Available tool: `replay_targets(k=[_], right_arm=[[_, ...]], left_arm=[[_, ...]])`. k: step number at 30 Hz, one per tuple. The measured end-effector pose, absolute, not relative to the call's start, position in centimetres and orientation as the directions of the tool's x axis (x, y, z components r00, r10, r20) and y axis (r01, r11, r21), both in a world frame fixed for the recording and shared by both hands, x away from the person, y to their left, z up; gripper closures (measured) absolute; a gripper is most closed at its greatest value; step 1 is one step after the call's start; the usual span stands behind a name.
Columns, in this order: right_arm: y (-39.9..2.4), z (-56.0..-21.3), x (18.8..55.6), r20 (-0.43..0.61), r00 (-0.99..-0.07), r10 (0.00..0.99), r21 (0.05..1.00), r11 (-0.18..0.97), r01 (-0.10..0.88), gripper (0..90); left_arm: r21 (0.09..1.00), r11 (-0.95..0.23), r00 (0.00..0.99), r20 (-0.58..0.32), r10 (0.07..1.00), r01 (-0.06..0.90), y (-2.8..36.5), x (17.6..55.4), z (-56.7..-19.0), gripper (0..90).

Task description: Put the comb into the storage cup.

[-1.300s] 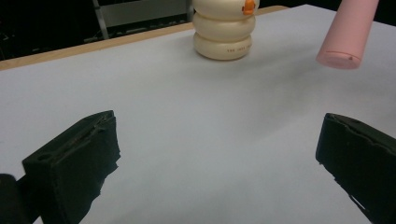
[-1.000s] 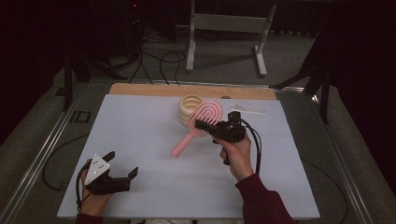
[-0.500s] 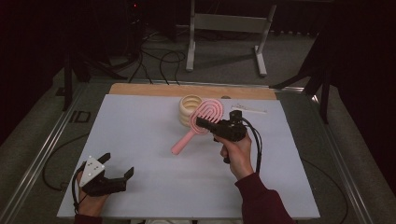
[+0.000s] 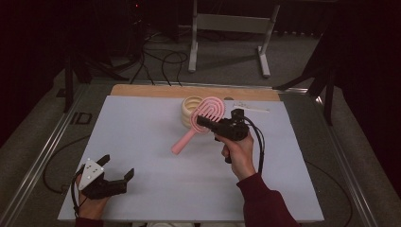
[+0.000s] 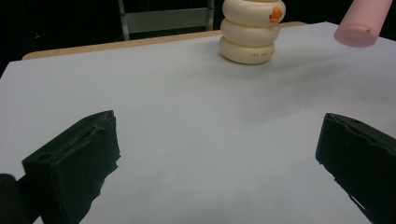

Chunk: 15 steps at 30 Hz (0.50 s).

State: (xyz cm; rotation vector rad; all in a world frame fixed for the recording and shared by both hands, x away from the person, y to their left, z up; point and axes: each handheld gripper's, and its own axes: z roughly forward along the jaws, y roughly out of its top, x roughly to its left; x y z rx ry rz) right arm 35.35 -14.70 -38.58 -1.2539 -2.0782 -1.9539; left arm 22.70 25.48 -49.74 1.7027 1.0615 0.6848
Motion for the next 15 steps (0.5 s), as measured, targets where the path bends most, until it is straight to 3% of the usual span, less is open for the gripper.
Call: replay_targets(k=[15], right_arm=[[-14.2,-37.3,36.0,0.524,-0.677,0.517,0.827,-0.12,0.549,63.6]], left_arm=[[0.931,-0.143,0.455,-0.027,0.89,0.335,25.3,22.8,-49.9,0.1]])
